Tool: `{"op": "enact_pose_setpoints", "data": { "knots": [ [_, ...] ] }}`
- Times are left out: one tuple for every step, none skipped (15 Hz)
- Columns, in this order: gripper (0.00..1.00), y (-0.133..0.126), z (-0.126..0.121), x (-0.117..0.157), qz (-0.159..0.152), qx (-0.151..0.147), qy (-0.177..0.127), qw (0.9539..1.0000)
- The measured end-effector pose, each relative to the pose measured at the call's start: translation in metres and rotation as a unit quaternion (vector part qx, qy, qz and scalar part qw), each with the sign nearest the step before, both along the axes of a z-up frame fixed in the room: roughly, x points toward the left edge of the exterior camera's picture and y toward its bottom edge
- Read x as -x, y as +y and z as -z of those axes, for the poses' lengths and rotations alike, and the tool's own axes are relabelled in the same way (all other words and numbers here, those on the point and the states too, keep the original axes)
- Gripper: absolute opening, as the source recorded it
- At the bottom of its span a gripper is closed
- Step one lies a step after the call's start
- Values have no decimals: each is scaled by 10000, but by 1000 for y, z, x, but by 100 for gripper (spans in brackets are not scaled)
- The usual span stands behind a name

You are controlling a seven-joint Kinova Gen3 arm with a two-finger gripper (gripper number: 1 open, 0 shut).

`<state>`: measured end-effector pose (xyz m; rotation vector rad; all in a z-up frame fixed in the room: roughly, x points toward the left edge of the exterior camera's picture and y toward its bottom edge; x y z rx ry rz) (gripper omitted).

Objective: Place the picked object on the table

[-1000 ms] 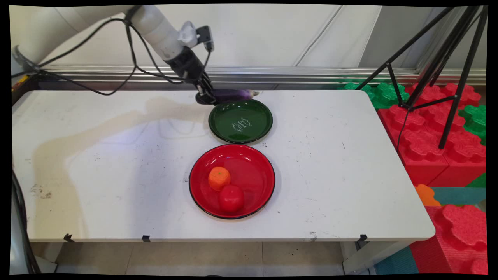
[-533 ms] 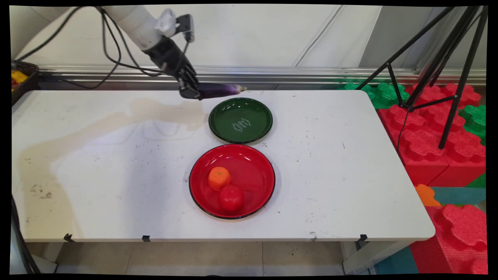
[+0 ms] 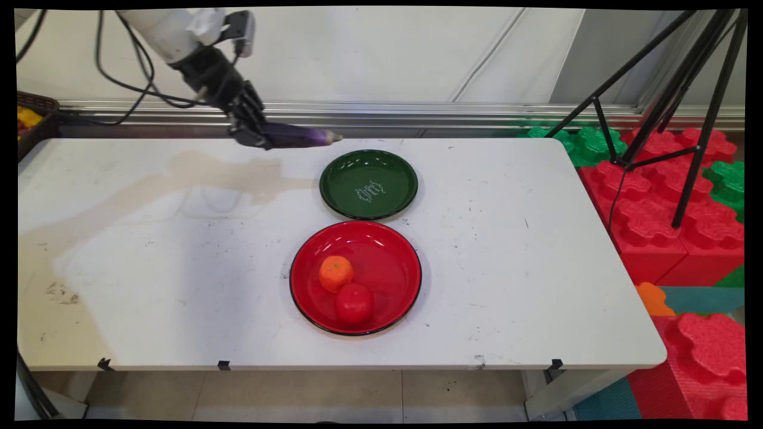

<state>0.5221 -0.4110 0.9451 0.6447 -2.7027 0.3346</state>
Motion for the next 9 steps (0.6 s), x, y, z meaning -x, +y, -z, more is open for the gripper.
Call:
{"op": "enact_pose_setpoints", "data": {
  "knots": [
    [0,6,-2,-8,47,-35,-76,10000],
    [0,10,-3,-15,87,-67,-144,9998],
    [0,13,-3,-20,111,-86,-190,9997],
    [0,16,-3,-26,145,-114,-258,9995],
    [0,18,-3,-30,169,-132,-300,9993],
    [0,21,-3,-36,209,-158,-364,9990],
    [0,24,-1,-41,247,-184,-431,9986],
    [0,26,1,-47,277,-211,-498,9982],
    [0,27,5,-51,297,-239,-552,9977]
  ]
}}
